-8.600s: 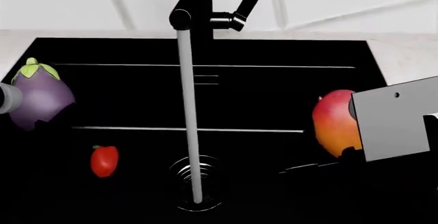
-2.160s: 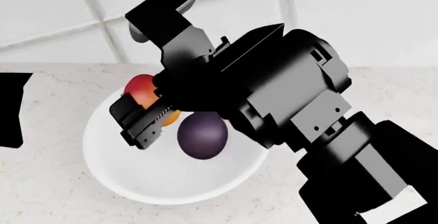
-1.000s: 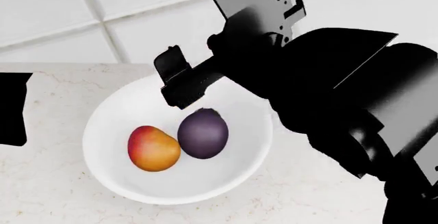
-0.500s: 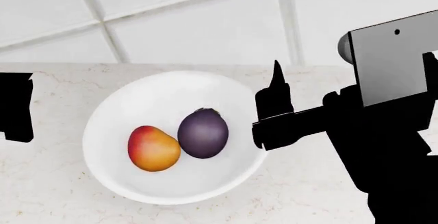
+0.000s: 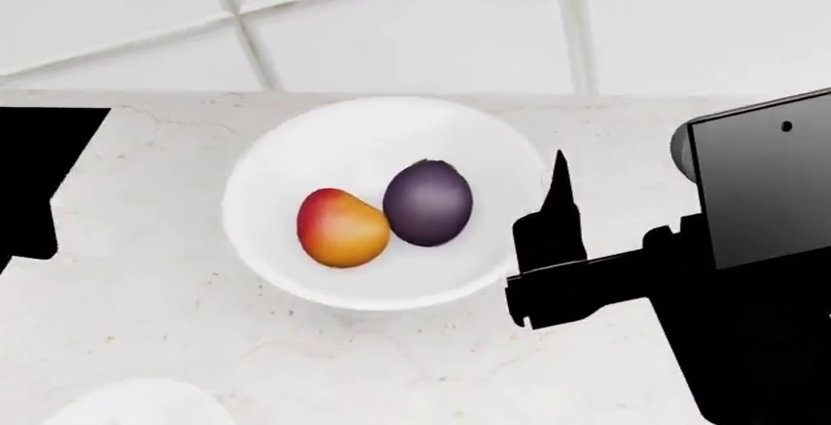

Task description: Pick the eggplants and mangos from the sink and place them in one bowl. Place the bell pepper in the other bowl. Then turn off the sink faucet.

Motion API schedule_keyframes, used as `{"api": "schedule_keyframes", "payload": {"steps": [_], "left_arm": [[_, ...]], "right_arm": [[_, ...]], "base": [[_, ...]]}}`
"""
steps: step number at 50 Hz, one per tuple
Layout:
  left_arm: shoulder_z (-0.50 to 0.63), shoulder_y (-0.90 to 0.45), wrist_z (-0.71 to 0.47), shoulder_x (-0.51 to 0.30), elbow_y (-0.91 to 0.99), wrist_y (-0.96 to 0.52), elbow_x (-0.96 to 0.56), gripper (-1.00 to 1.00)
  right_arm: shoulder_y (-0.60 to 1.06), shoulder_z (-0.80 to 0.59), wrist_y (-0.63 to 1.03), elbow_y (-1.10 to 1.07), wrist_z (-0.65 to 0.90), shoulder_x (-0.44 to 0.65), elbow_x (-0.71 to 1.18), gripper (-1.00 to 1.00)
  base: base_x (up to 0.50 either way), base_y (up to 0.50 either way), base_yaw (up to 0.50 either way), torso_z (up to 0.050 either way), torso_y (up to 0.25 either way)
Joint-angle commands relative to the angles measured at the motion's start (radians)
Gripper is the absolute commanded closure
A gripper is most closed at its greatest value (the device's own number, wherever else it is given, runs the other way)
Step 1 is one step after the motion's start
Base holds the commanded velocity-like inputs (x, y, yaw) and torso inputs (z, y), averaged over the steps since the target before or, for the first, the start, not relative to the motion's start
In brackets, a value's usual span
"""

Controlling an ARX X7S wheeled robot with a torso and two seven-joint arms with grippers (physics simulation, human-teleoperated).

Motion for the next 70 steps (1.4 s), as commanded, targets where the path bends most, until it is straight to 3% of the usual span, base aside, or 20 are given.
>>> {"api": "schedule_keyframes", "payload": {"steps": [1, 27, 70], "left_arm": [[-0.020, 0.007, 0.014, 0.006, -0.002, 0.019, -0.024, -1.00], [-0.012, 0.026, 0.024, 0.014, -0.004, 0.035, -0.011, -1.00], [-0.018, 0.058, 0.033, -0.008, 0.011, 0.055, -0.011, -1.00]], "right_arm": [[-0.030, 0.014, -0.015, -0.020, 0.000, 0.007, -0.012, -1.00], [-0.078, 0.020, -0.055, -0.036, 0.004, 0.001, -0.037, -1.00], [-0.090, 0.002, -0.069, -0.038, 0.005, 0.000, -0.064, -1.00]], "base": [[-0.15, 0.50, 0.00, 0.000, 0.000], [-0.23, 0.50, 0.00, 0.000, 0.000], [0.01, 0.50, 0.00, 0.000, 0.000]]}}
